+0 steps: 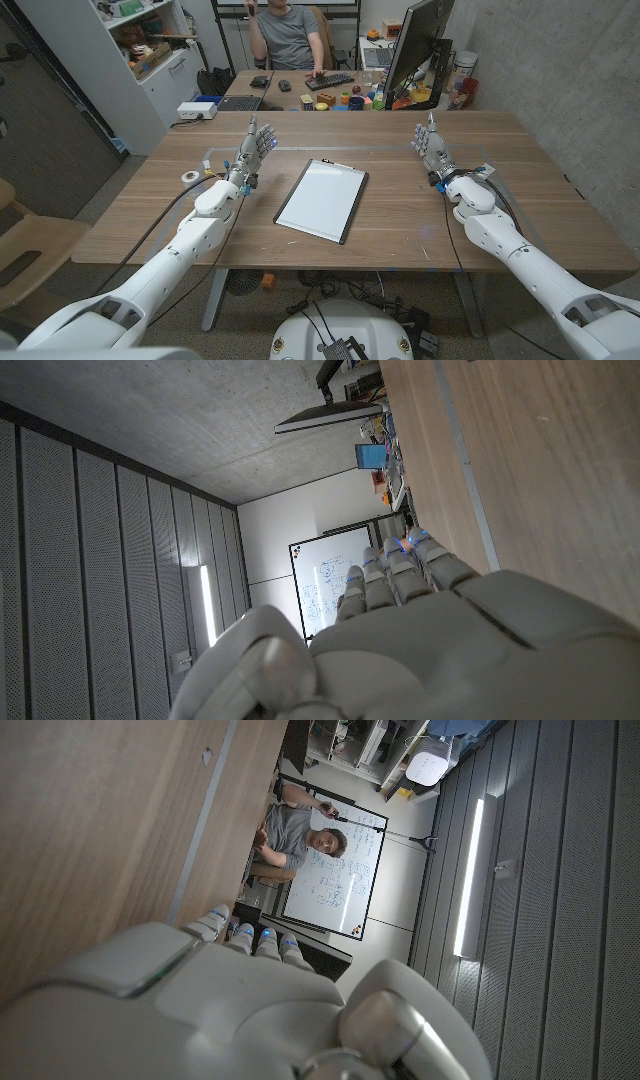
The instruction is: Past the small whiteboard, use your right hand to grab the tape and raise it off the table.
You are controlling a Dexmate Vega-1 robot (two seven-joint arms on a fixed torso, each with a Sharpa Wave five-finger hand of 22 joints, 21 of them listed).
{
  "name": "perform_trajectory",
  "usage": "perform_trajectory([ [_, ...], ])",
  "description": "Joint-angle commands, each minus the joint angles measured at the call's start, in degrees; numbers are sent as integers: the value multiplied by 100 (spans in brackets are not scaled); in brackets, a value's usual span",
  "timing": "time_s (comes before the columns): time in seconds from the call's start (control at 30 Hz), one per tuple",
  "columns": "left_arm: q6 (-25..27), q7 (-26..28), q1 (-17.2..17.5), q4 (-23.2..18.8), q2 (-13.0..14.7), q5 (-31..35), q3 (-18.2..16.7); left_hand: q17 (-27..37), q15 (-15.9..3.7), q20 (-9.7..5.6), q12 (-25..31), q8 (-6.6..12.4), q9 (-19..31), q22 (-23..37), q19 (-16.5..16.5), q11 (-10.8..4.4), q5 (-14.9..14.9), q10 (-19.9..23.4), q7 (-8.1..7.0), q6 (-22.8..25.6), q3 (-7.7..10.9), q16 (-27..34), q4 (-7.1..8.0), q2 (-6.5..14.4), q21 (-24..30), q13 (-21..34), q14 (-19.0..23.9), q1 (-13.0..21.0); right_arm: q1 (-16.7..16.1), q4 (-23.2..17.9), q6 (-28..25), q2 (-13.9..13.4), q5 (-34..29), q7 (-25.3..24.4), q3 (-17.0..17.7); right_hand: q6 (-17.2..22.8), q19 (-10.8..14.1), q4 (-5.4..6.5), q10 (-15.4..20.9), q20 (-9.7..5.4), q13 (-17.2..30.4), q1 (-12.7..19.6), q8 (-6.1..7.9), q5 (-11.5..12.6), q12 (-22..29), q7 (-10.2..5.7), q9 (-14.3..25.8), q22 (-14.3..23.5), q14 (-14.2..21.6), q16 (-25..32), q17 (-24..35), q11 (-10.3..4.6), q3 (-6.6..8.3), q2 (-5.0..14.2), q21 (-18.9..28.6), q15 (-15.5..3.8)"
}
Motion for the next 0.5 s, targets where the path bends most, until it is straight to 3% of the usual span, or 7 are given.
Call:
perform_trajectory([
  [0.03, 129, -125, -103, 113, -67, -149, -18, 24, 9, 17, 37, 37, 18, 16, 40, -2, 36, 47, 9, 46, 2, 38, 51, 103, 35, 9, 58, 42, 102, 52, -50, -40, -40, 101, -44, -50, -40, 10, -41, 4, 10, 60, 26, 31, 45, 5, 23, 21, -617, 34, 24, 9, -40, -12, 35, -14],
  [0.23, 121, -133, -106, 122, -66, -146, -17, 24, 11, 19, 38, 39, 18, 16, 39, -1, 35, 46, 12, 48, 5, 36, 52, 102, 35, 9, 58, 39, 71, -19, -75, -77, -67, 65, -46, -46, -41, 10, -42, 2, 9, 59, 29, 31, 46, 3, 23, 21, -619, 35, 24, 2, -40, -13, 36, -15],
  [0.33, 115, -142, -107, 125, -64, -143, -16, 24, 12, 24, 39, 40, 18, 16, 41, 12, 34, 46, 14, 48, 7, 35, 53, 102, 35, 9, 56, 38, -10, -277, -190, -238, -196, -67, -52, -48, -45, 10, -48, -1, 9, 59, 29, 31, 45, 6, 23, 21, -618, 36, 23, 21, -40, -13, 36, -7],
  [0.4, 95, -140, -114, 140, -64, -121, -10, 24, 10, 22, 40, 38, 18, 16, 41, 10, 34, 49, 6, 44, 8, 35, 53, 102, 35, 9, 58, 37, -151, -883, -633, -694, -573, -366, -97, -39, 52, 8, 33, -69, 8, 62, 34, 29, 79, 8, 22, 21, -453, 97, 23, 55, -39, -17, 74, 2],
  [0.5, 121, -186, -127, 157, -55, -124, 8, 24, 2, 22, 42, 39, 18, 16, 40, 18, 33, 52, 5, 44, 11, 32, 54, 101, 35, 8, 53, 36, -296, -1413, -1006, -1100, -812, -516, -91, -49, 182, -1, 108, -99, 6, 73, 31, 28, 104, 11, 21, 19, -299, 144, 21, 44, -40, -28, 117, -17],
])
